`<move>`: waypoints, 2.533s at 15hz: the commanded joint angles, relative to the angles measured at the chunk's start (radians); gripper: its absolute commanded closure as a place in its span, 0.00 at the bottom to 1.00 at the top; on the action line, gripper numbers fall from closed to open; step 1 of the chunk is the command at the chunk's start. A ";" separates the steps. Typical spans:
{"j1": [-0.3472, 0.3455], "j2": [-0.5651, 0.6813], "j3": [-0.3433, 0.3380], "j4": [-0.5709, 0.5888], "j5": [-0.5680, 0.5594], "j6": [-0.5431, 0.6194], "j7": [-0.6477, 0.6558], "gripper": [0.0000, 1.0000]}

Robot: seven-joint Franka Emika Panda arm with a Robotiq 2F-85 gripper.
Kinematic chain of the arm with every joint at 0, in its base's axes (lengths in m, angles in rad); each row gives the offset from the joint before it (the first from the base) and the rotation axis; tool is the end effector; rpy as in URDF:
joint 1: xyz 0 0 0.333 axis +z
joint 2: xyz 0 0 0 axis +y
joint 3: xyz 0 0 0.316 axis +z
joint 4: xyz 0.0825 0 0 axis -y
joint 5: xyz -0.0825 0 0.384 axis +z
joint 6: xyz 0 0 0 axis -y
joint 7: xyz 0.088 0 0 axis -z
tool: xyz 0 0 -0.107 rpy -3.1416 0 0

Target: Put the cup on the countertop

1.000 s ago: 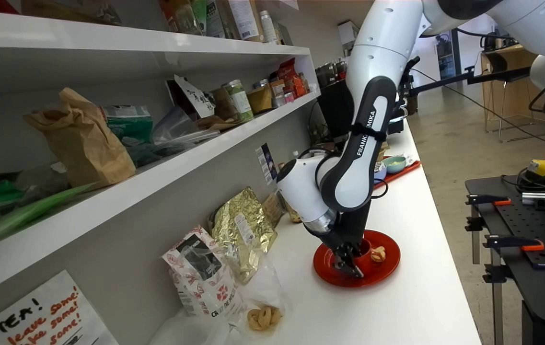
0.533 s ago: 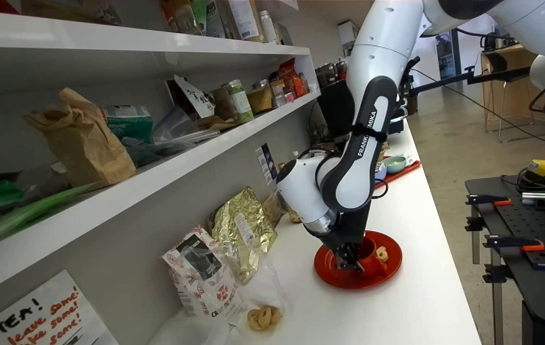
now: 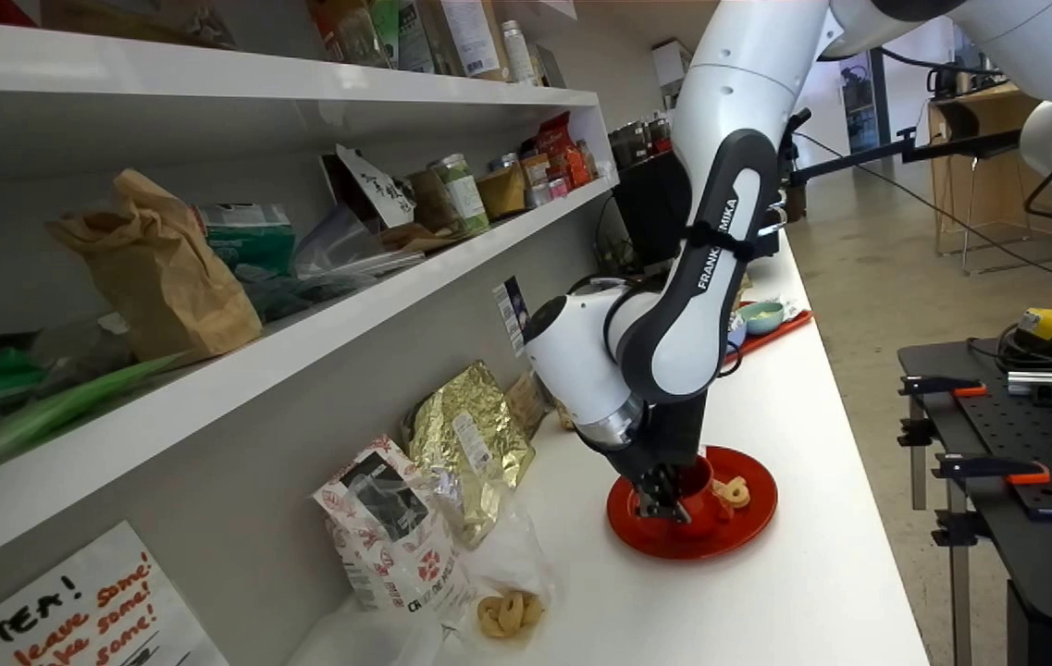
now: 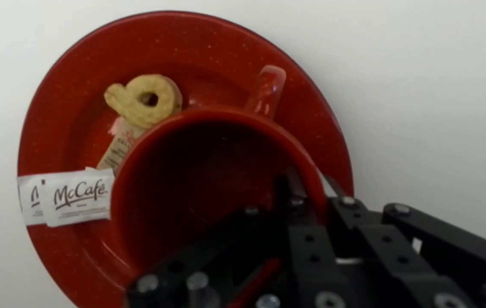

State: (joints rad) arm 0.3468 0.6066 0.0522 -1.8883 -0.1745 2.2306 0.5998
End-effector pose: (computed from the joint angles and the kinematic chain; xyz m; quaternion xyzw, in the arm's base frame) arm 0.5575 0.2287 0.1631 0.9896 -0.0400 -0.0923 0.1027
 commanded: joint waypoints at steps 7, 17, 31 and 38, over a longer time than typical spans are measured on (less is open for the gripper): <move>0.150 -0.053 0.027 0.058 -0.107 -0.009 0.024 0.99; 0.160 0.018 0.110 0.131 -0.043 0.009 -0.070 0.99; 0.173 0.190 0.107 0.281 0.009 -0.071 -0.226 0.99; 0.179 0.175 0.095 0.242 -0.003 -0.043 -0.205 0.69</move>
State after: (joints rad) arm 0.5181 0.7787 0.1554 -1.6521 -0.1850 2.1900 0.3987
